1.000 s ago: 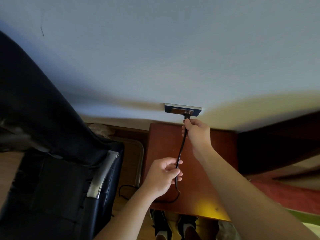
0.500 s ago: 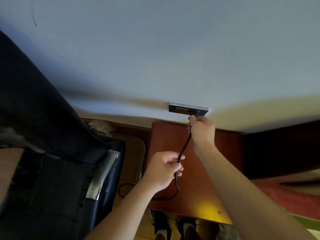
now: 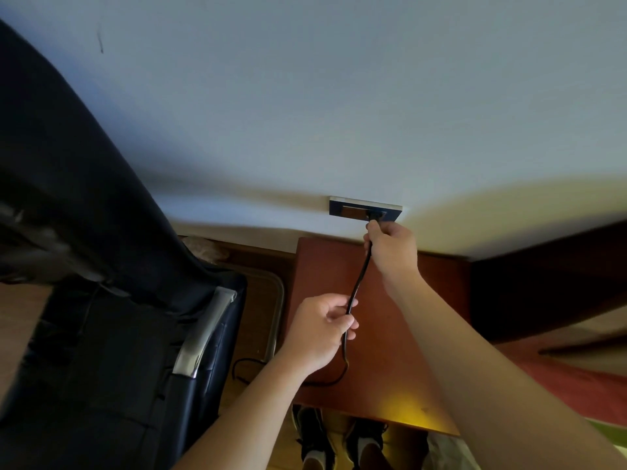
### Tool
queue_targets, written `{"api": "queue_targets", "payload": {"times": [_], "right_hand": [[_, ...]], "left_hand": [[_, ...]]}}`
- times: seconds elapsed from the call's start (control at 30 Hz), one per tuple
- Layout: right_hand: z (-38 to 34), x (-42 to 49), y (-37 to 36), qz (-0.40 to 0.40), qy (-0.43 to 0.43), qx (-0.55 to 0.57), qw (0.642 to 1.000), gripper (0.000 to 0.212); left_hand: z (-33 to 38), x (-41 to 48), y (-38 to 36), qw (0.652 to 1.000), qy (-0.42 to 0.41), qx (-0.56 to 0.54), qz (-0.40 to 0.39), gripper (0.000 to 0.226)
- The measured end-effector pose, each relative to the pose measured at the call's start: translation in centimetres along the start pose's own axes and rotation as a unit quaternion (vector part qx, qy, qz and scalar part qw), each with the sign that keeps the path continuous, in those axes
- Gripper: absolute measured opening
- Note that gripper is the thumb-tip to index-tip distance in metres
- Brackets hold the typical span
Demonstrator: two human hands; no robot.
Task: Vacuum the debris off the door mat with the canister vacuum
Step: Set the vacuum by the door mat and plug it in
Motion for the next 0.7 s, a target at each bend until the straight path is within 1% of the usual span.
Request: {"api": "queue_targets", "payload": {"times": [0.13, 0.27, 0.37, 0.47, 0.57, 0.7], "right_hand": [[-0.2, -0.4, 0.3, 0.002, 0.027, -0.028, 0.999, 0.028], [-0.3, -0.5, 0.4, 0.003, 0.054, -0.074, 0.996, 0.017], [-0.5, -0.2, 0.4, 0.003, 0.073, -0.115, 0.991, 0.023], [-0.5, -0.1, 0.4, 0.001, 0.084, -0.146, 0.986, 0.026], [-0.6, 0.0, 0.3, -0.003, 0.086, -0.153, 0.984, 0.029], [-0.4, 0.1, 0.3, -0.003, 0.092, -0.162, 0.982, 0.028]], "left_hand": [[0.0, -0.5, -0.2, 0.999, -0.015, 0.028, 0.012, 0.028], [-0.3, -0.8, -0.4, 0.998, -0.025, 0.047, 0.016, 0.030], [-0.3, -0.9, -0.5, 0.996, -0.041, 0.075, 0.016, 0.035], [0.0, -1.2, -0.8, 0.986, -0.061, 0.155, 0.006, 0.042], [0.3, -1.5, -0.8, 0.968, -0.075, 0.238, -0.014, 0.049], [0.6, -2.1, -0.5, 0.948, -0.090, 0.303, -0.029, 0.053]]}}
Point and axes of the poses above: each hand's wrist, its own x-axis towards the middle knuckle, its own y-axis out of the back of the hand, z = x × y, the point moved 6 cm from there along x, towards the middle knuckle, and after that the axes turned 10 degrees about -y, right-handed, at the moved point
